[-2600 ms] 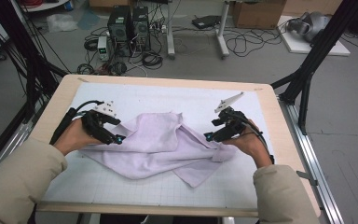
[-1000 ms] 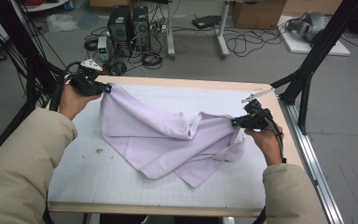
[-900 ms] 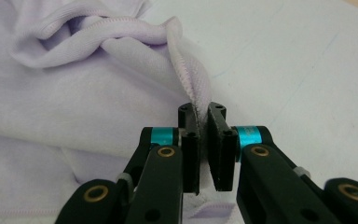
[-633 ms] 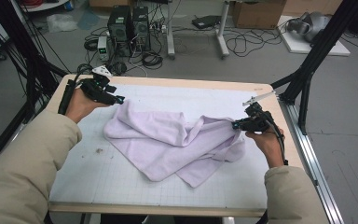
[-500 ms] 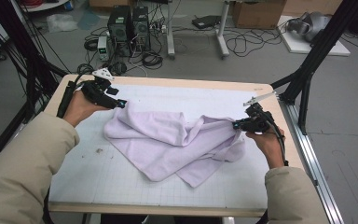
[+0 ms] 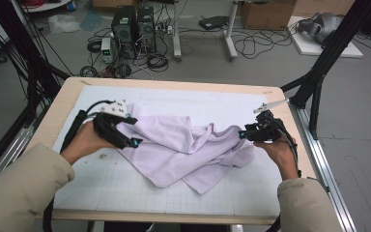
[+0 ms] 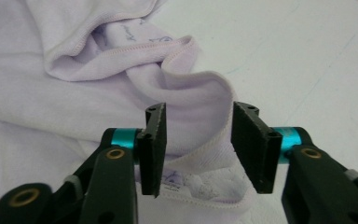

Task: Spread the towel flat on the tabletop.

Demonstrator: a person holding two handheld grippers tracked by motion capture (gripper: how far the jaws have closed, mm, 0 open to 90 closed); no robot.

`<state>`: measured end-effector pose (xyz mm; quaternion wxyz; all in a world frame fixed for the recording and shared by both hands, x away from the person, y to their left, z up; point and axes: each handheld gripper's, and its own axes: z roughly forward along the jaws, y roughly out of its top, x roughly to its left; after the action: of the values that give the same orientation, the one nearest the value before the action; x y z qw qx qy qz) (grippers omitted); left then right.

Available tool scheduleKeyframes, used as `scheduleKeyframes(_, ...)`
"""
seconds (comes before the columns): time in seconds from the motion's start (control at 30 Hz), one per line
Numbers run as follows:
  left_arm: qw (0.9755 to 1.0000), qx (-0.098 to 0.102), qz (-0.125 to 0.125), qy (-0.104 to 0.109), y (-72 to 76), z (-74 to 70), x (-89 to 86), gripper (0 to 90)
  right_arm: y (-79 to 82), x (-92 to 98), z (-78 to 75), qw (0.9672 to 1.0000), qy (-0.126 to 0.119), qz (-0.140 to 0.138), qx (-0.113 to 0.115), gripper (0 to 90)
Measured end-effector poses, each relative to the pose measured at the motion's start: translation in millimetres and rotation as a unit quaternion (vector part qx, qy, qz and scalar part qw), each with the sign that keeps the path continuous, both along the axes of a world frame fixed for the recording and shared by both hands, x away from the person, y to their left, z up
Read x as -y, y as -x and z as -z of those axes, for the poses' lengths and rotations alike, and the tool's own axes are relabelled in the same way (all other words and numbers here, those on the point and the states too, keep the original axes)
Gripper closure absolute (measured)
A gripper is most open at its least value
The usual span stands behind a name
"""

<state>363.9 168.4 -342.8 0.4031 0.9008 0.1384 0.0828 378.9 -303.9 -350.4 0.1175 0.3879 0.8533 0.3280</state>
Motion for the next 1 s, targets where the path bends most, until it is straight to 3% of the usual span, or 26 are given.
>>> scheduleKeyframes(0.17,0.9988,-0.011,0.045,-0.017,32.2,25.2,27.9,21.2,6.2,-0.1,-6.0,0.9999,-0.004,0.000,0.015,44.8)
scheduleKeyframes(0.33,0.9938,-0.040,0.089,-0.055,53.1,47.4,50.8,24.6,10.1,-2.2,-11.3,0.9995,0.001,-0.005,0.032,40.6)
scheduleKeyframes(0.53,0.9871,-0.059,0.101,-0.109,57.8,62.1,65.8,36.6,11.4,-1.3,-13.2,0.9995,-0.003,-0.003,0.030,40.6)
scheduleKeyframes(0.6,0.9854,-0.068,0.100,-0.120,57.0,64.5,68.2,45.8,11.2,-0.7,-13.0,0.9995,-0.004,-0.003,0.031,40.8)
scheduleKeyframes(0.7,0.9834,-0.063,0.100,-0.137,57.1,66.3,71.3,58.5,11.1,0.0,-13.1,0.9995,-0.006,-0.001,0.030,41.1)
scheduleKeyframes(0.83,0.9829,-0.052,0.100,-0.146,57.3,64.5,71.1,82.4,10.7,-0.5,-13.2,0.9995,-0.010,-0.003,0.030,42.2)
scheduleKeyframes(0.93,0.9847,-0.051,0.096,-0.136,54.7,58.1,64.7,85.1,10.9,-1.6,-13.8,0.9993,-0.015,-0.010,0.032,42.7)
scheduleKeyframes(1.0,0.9874,-0.052,0.090,-0.120,51.8,50.4,56.8,85.6,11.2,-1.9,-14.6,0.9992,-0.021,-0.011,0.033,42.9)
